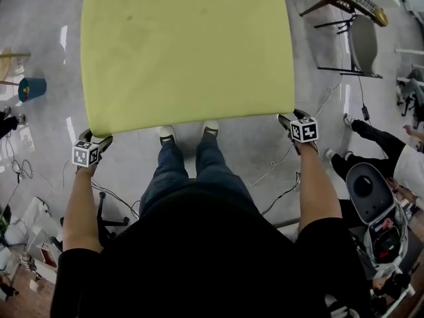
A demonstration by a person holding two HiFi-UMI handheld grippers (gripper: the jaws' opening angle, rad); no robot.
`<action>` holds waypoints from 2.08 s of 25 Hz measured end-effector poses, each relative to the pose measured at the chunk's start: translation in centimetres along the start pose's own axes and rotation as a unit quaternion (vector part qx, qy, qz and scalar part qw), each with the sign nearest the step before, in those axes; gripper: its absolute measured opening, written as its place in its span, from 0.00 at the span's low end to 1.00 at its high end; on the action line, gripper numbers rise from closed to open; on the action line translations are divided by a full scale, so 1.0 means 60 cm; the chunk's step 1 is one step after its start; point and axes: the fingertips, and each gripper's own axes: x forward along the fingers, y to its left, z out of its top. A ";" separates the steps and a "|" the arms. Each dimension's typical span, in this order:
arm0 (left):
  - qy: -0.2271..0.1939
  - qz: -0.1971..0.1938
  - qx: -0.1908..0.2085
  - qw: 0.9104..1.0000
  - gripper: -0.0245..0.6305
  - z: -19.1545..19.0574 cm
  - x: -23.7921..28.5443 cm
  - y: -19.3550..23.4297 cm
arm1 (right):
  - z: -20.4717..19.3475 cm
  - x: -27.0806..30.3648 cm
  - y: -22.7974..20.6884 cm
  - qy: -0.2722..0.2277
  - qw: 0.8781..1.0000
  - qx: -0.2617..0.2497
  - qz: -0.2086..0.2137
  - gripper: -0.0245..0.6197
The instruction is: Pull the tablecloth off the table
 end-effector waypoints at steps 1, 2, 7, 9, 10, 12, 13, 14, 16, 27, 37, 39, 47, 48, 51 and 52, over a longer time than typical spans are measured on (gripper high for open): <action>0.000 0.001 0.001 1.000 0.64 0.004 0.009 0.000 | 0.002 0.009 -0.004 -0.001 1.000 0.001 -0.001 0.52; 0.002 0.000 0.003 1.000 0.64 0.007 0.019 -0.002 | 0.004 0.017 -0.006 -0.002 1.000 0.002 -0.001 0.52; 0.005 0.009 -0.007 1.000 0.63 0.000 0.047 0.000 | 0.017 0.053 0.003 -0.017 1.000 0.005 -0.005 0.52; 0.000 0.020 -0.010 1.000 0.60 0.005 0.054 0.011 | 0.029 0.065 0.002 -0.027 1.000 -0.002 -0.011 0.48; -0.004 0.027 -0.011 1.000 0.54 0.007 0.056 0.016 | 0.033 0.069 0.001 -0.031 0.999 -0.006 -0.013 0.45; -0.007 0.040 -0.010 0.999 0.42 0.007 0.056 0.024 | 0.034 0.075 0.000 -0.034 0.999 -0.015 -0.016 0.39; -0.006 0.046 -0.006 0.999 0.37 0.005 0.056 0.027 | 0.034 0.076 0.001 -0.034 0.999 -0.019 -0.017 0.38; -0.002 0.052 0.001 0.999 0.34 0.001 0.055 0.032 | 0.034 0.078 0.003 -0.033 0.999 -0.023 -0.017 0.36; 0.006 0.059 0.015 0.998 0.23 -0.003 0.054 0.041 | 0.036 0.080 0.006 -0.031 0.999 -0.033 -0.015 0.30; 0.025 0.036 0.040 0.998 0.08 -0.011 0.045 0.015 | 0.027 0.064 0.006 -0.028 0.999 -0.039 -0.012 0.09; 0.033 0.033 0.040 0.998 0.07 -0.043 0.028 0.016 | 0.005 0.044 0.016 -0.025 0.999 -0.039 -0.022 0.08; 0.042 0.034 0.040 0.998 0.07 -0.054 0.017 0.011 | -0.001 0.029 0.022 -0.019 0.999 -0.042 -0.022 0.08; 0.080 0.055 0.058 0.994 0.07 -0.079 -0.068 -0.001 | -0.011 -0.060 0.058 -0.015 0.999 -0.037 -0.016 0.08; 0.084 0.060 0.056 0.993 0.07 -0.083 -0.071 -0.004 | -0.015 -0.062 0.060 -0.015 0.999 -0.037 -0.014 0.08; 0.095 0.076 0.049 0.991 0.07 -0.092 -0.082 -0.034 | -0.039 -0.075 0.049 -0.016 0.999 -0.043 -0.009 0.08; 0.098 0.079 0.047 0.991 0.07 -0.096 -0.089 -0.046 | -0.048 -0.084 0.046 -0.017 0.999 -0.044 -0.006 0.08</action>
